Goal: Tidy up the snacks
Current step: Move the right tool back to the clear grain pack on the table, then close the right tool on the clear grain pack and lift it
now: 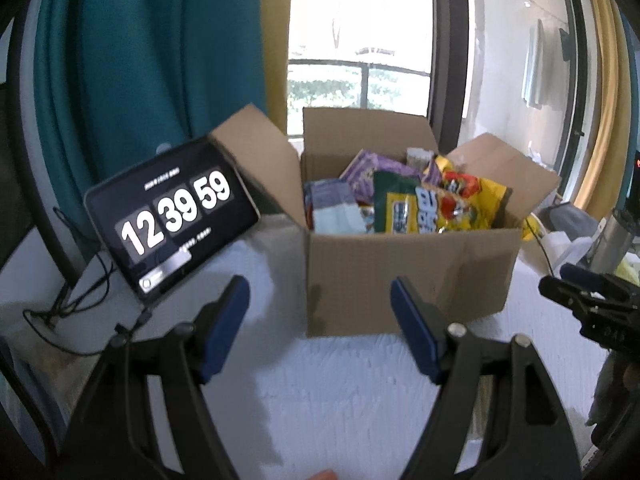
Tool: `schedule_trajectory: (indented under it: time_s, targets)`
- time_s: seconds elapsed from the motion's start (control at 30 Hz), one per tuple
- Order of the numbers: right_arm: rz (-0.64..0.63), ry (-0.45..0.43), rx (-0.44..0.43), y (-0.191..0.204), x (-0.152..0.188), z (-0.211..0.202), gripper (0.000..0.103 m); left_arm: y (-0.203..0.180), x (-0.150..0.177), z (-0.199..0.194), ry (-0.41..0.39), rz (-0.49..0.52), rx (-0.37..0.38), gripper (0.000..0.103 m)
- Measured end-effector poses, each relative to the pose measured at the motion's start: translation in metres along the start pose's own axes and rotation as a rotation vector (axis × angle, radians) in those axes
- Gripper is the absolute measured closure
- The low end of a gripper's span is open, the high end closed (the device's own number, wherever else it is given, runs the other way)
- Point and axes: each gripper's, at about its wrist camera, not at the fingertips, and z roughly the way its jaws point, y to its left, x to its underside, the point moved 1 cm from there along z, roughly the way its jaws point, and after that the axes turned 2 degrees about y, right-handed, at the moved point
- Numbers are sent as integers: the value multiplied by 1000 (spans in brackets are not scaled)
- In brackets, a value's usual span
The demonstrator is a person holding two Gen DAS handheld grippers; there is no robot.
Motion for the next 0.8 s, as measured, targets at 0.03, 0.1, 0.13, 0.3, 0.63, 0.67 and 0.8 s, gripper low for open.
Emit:
schedule_trajectory:
  time_s: [0.03,0.1,0.13,0.3,0.63,0.67,0.8]
  targets:
    - [0,5,1,0,4,0,35,1,3,0,6,-4,3,29]
    - [-1,20,4,-1,12,0,35,2,10,1,19,-11,4,29]
    - [0,26,5,-1,15,0,35,2,13,1,25,-11,3,29]
    - [-6,57,9,0,33,2,32,5,26,2,51,-12,1,29]
    - [15,152,14,-5,71,18,18,12,57,12,117,-16,-4,29]
    - [21,166,14,-6,75,21,18,13,61,14,127,-17,-4,29]
    - [42,222,10,-8,87,34,18,16,71,19,158,-19,-7,29]
